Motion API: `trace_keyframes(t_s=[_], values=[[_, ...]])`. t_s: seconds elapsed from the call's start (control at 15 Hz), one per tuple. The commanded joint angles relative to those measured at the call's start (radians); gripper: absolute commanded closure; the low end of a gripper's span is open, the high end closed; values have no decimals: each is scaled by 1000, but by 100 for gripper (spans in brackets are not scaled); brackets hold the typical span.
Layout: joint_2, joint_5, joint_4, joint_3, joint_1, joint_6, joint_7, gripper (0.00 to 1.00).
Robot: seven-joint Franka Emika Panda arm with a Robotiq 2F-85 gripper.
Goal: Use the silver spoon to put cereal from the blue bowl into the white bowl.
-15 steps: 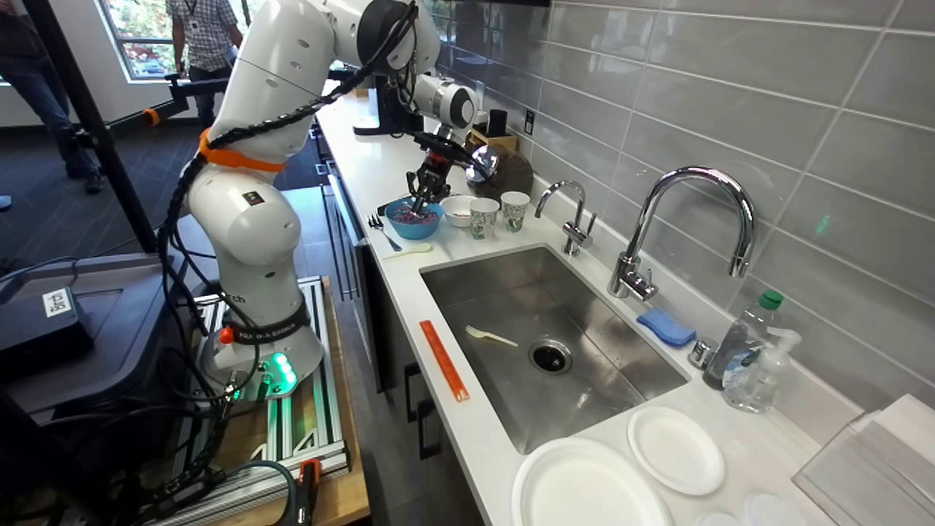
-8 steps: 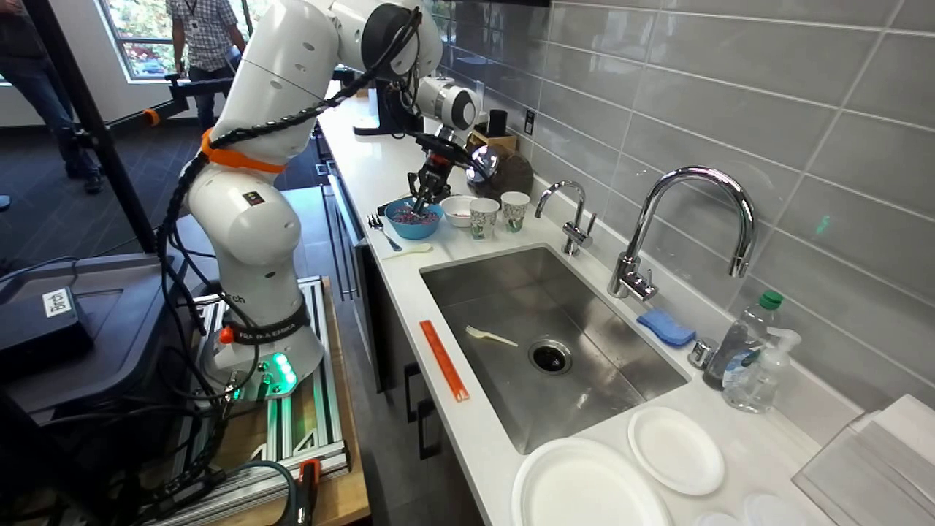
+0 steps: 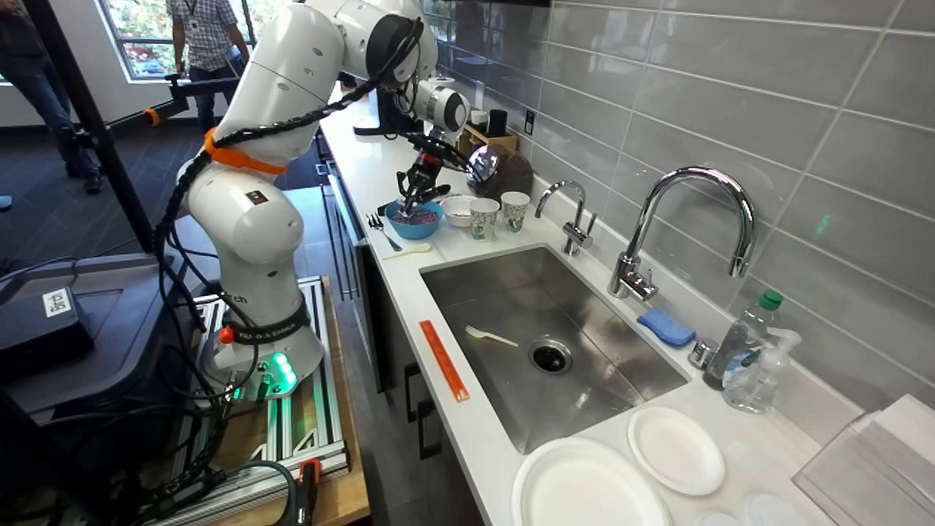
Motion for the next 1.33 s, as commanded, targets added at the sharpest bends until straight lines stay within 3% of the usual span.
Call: trace_keyframes(t_s=[0.0, 1.27], values=[[74, -20, 102, -1, 31, -107, -6, 97], [316, -118, 427, -26, 102, -314, -13, 97]])
